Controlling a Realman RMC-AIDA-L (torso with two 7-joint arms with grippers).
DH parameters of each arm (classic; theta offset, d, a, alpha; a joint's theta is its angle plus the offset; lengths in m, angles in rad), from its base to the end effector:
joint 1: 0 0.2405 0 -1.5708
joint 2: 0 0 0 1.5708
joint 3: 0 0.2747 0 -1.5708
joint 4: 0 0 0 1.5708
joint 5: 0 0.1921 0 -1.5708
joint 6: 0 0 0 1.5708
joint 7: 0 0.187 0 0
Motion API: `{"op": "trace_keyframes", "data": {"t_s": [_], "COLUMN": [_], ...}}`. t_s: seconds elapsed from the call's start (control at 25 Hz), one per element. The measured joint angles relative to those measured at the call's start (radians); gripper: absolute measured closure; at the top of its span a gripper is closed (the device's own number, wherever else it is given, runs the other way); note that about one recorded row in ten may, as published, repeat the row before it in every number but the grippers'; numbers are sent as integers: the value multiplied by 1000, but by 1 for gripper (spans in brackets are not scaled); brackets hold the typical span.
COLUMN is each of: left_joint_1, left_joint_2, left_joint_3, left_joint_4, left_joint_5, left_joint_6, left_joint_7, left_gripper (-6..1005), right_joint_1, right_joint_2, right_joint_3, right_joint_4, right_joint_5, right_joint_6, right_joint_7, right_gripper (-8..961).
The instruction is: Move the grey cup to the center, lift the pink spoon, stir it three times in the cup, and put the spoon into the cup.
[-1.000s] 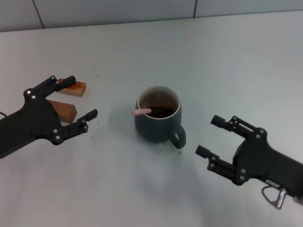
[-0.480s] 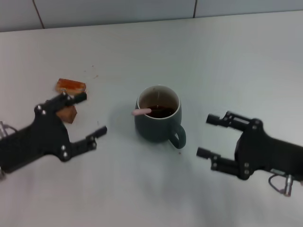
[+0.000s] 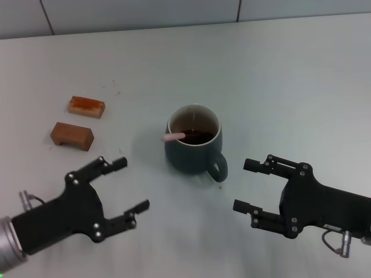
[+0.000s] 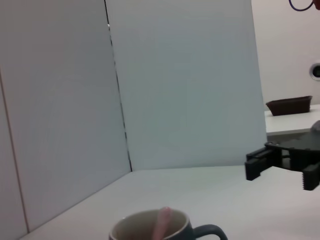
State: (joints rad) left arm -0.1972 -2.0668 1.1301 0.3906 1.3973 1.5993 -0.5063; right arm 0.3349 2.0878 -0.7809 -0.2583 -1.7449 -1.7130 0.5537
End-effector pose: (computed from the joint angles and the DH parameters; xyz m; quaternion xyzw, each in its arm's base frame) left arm -0.2844 0.2300 -0.0752 -0.9172 -0.0231 -0.3189 0.2377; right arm 0.2624 0.2368 -0.0830 -0.9142 0.0439 0.3612 0.1786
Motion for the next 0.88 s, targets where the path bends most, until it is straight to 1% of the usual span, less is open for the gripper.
{"op": "trace_keyframes", "data": {"t_s": [0.04,0.16,0.48,0.88], "left_joint_1": [-8,-15,-14,-16], "left_joint_2": [0,-1,-4,-4], "left_joint_3": [0,-1,-8,-10], "left_joint_4": [-32,-65,-79,-89], "left_joint_5": [0,-5,-6,-10], "left_joint_6": [0,2,-1,7], "left_joint_7": [27,58,67,84], "left_gripper": [190,190,190,191], "right_joint_1": [7,24,32,41], "right_joint_2": [0,0,0,0], "right_joint_3": [0,-1,-2,-1], "right_joint_4": [10,40,66,68], "right_joint_5": [0,-2,-1,-2], "right_joint_6": [6,20,37,52], "right_joint_7": [-7,-30,-56,-58], "right_gripper": [245,245,245,245]}}
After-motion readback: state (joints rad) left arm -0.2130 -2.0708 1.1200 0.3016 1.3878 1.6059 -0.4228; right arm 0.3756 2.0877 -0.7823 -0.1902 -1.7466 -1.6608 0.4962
